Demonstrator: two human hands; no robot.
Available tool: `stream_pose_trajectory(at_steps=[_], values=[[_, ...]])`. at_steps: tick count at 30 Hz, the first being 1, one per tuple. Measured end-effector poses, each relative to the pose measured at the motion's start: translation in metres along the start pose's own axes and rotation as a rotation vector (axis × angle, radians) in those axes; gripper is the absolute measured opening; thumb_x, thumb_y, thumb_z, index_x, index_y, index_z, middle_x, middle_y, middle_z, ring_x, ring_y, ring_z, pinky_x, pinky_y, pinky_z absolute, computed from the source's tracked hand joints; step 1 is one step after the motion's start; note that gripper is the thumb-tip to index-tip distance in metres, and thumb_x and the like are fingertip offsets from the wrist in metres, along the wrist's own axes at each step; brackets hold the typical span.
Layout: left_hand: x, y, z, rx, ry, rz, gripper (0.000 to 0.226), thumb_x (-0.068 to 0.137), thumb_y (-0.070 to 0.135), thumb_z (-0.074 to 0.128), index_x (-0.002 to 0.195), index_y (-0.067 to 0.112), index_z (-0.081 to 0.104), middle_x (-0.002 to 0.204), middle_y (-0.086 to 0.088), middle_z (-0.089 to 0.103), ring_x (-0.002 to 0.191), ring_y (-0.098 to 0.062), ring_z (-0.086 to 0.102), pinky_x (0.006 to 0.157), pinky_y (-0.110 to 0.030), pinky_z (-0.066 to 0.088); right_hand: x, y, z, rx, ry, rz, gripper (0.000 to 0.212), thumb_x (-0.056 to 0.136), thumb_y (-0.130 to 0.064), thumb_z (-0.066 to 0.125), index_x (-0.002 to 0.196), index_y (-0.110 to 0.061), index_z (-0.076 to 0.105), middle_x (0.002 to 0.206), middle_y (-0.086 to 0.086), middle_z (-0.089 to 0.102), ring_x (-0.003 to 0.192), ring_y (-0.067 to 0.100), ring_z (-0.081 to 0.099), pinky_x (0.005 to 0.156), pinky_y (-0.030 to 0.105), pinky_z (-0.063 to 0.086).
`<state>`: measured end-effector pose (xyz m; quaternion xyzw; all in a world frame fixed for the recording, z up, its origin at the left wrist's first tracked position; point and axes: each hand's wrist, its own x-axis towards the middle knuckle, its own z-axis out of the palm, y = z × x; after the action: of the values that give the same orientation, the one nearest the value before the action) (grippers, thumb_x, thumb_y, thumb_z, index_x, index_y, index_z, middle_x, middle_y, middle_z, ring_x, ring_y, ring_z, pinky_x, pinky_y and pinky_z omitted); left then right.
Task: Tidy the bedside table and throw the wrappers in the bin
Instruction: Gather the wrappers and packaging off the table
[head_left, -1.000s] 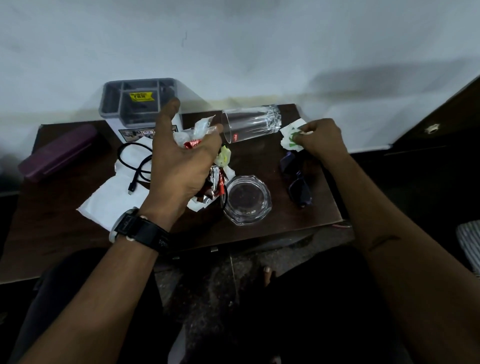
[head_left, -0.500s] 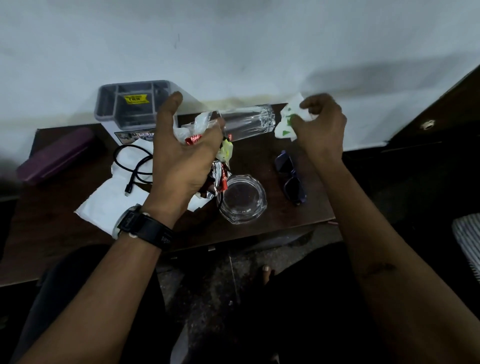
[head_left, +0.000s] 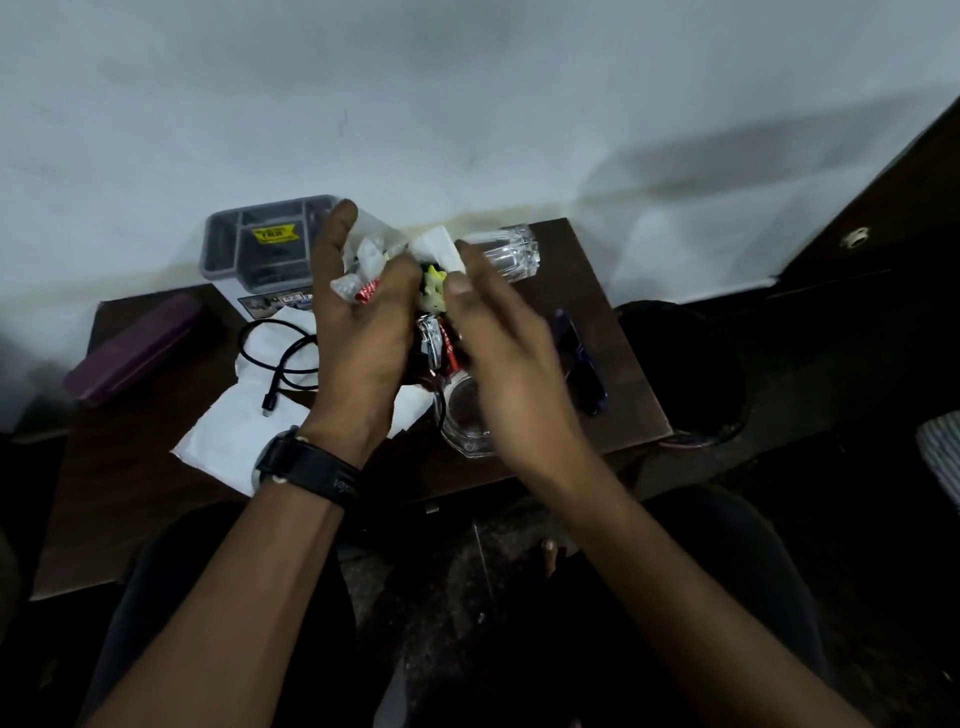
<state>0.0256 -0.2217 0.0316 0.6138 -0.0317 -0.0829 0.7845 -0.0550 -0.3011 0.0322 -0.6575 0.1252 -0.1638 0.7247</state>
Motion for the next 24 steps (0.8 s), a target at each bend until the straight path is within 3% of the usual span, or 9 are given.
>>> stream_pose_trajectory(at_steps=[4,7,9,11,14,16,20,22,24], values=[[0.003,-0.006,-0.003,-0.002,-0.106,-0.056,0.074,0.095,0.039,0.071,0.153,0.007,0.04,0.126,-0.012,0.068,0.11,-0.019,0.071,0.093,-0.037,0.058,-0.009,0.016,0.006,-0.432,-0.129,-0.086,0.072,0.104,-0.053,0.045,0.163,-0.033,0.011,0.17,-0.014,0.017,0.158,0.007,0.012,0.125,0.051,0.026],[0.001,0.001,0.001,-0.159,-0.236,-0.178,0.106,0.079,0.067,0.078,0.153,0.002,0.04,0.141,-0.028,0.056,0.138,-0.042,0.055,0.116,-0.059,0.043,-0.006,0.015,-0.002,-0.495,-0.074,-0.154,0.073,0.105,-0.043,0.05,0.164,-0.028,0.011,0.165,-0.008,0.027,0.15,0.0,0.028,0.117,0.034,0.036],[-0.004,0.002,0.005,-0.178,-0.271,-0.178,0.114,0.071,0.068,0.081,0.149,-0.005,0.04,0.131,-0.021,0.056,0.133,-0.041,0.056,0.12,-0.055,0.039,-0.006,0.017,-0.004,-0.529,-0.024,-0.187,0.072,0.104,-0.035,0.054,0.163,-0.025,0.015,0.157,-0.003,0.038,0.141,0.006,0.042,0.109,0.033,0.045],[-0.01,0.002,0.01,-0.187,-0.293,-0.179,0.102,0.077,0.067,0.077,0.143,-0.006,0.047,0.124,-0.017,0.059,0.126,-0.038,0.059,0.115,-0.05,0.043,-0.006,0.018,-0.004,-0.57,0.041,-0.185,0.07,0.102,-0.027,0.057,0.162,-0.025,0.02,0.15,-0.004,0.043,0.135,0.01,0.049,0.103,0.038,0.05],[-0.014,0.001,0.018,-0.124,-0.327,-0.158,0.061,0.102,0.055,0.046,0.13,0.001,0.055,0.107,-0.01,0.066,0.106,-0.025,0.065,0.1,-0.037,0.052,-0.004,0.017,-0.009,-0.59,0.128,-0.18,0.068,0.096,-0.009,0.056,0.158,-0.023,0.032,0.144,-0.001,0.049,0.126,0.01,0.051,0.099,0.027,0.047],[-0.017,-0.003,0.022,-0.081,-0.351,-0.146,0.06,0.105,0.054,0.036,0.127,0.003,0.057,0.103,-0.007,0.066,0.099,-0.019,0.066,0.094,-0.031,0.053,-0.002,0.014,-0.012,-0.609,0.17,-0.172,0.069,0.091,-0.006,0.056,0.156,-0.02,0.037,0.14,0.002,0.053,0.123,0.011,0.052,0.096,0.02,0.044],[-0.018,-0.021,0.031,-0.063,-0.333,-0.095,0.054,0.114,0.042,0.018,0.119,0.009,0.06,0.084,0.009,0.075,0.081,-0.001,0.071,0.079,-0.014,0.054,0.004,0.011,-0.02,-0.533,0.254,-0.149,0.068,0.079,-0.013,0.054,0.147,-0.015,0.05,0.13,0.005,0.063,0.119,0.017,0.061,0.099,0.032,0.053],[-0.015,-0.022,0.033,-0.058,-0.335,-0.118,0.061,0.111,0.049,0.019,0.133,0.006,0.056,0.108,0.001,0.079,0.105,-0.006,0.072,0.098,-0.022,0.054,0.011,0.008,-0.029,-0.412,0.314,-0.12,0.062,0.075,-0.016,0.06,0.137,-0.015,0.06,0.12,0.002,0.072,0.11,0.011,0.068,0.096,0.034,0.057],[-0.013,-0.013,0.035,-0.08,-0.375,-0.188,0.083,0.099,0.064,0.029,0.155,0.002,0.037,0.148,-0.017,0.059,0.142,-0.025,0.053,0.125,-0.043,0.034,0.02,0.007,-0.04,-0.331,0.362,-0.106,0.051,0.075,-0.02,0.066,0.125,-0.019,0.067,0.105,-0.005,0.076,0.097,0.006,0.072,0.089,0.034,0.06]])
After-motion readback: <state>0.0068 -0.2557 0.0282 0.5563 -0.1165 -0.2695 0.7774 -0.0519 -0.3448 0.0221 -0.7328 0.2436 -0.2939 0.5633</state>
